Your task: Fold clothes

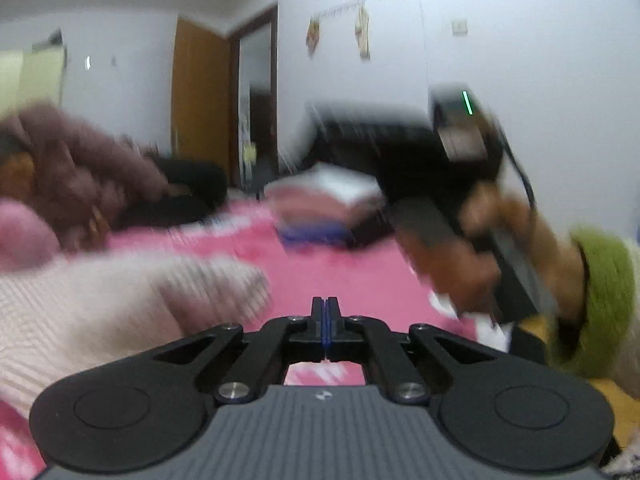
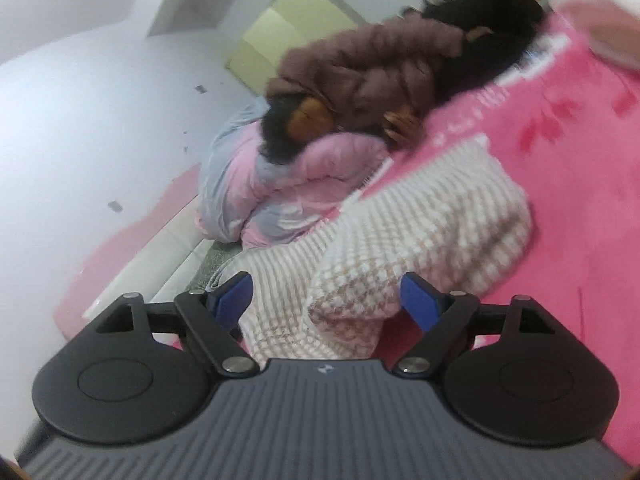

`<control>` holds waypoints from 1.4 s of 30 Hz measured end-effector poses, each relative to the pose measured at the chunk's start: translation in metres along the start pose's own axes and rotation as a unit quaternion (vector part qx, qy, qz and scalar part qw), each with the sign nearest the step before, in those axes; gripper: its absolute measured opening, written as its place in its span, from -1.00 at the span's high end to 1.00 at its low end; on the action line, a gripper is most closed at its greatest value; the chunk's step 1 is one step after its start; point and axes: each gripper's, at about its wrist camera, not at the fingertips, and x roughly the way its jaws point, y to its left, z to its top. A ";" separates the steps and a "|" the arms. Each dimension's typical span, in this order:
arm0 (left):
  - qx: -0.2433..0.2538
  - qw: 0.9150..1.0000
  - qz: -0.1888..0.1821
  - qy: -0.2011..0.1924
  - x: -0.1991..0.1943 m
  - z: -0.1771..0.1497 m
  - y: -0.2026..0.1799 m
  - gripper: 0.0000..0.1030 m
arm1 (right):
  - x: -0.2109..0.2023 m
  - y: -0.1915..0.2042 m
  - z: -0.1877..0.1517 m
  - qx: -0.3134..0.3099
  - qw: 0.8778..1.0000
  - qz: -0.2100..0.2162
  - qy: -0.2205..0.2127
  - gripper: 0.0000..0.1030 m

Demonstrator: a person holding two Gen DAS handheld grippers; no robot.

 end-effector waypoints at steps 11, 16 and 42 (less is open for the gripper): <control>-0.198 0.967 0.158 -0.002 -0.068 -0.058 0.104 -0.28 | 0.150 0.141 -0.020 -0.273 0.951 -0.003 0.146 -0.86; -0.296 0.931 0.212 -0.024 -0.099 -0.076 0.152 -0.41 | 0.250 0.187 -0.079 -0.386 0.896 -0.029 0.218 -0.86; -0.334 0.907 0.251 -0.055 -0.136 -0.061 0.142 -0.54 | 0.149 0.098 0.002 -0.095 0.995 -0.005 -0.013 0.77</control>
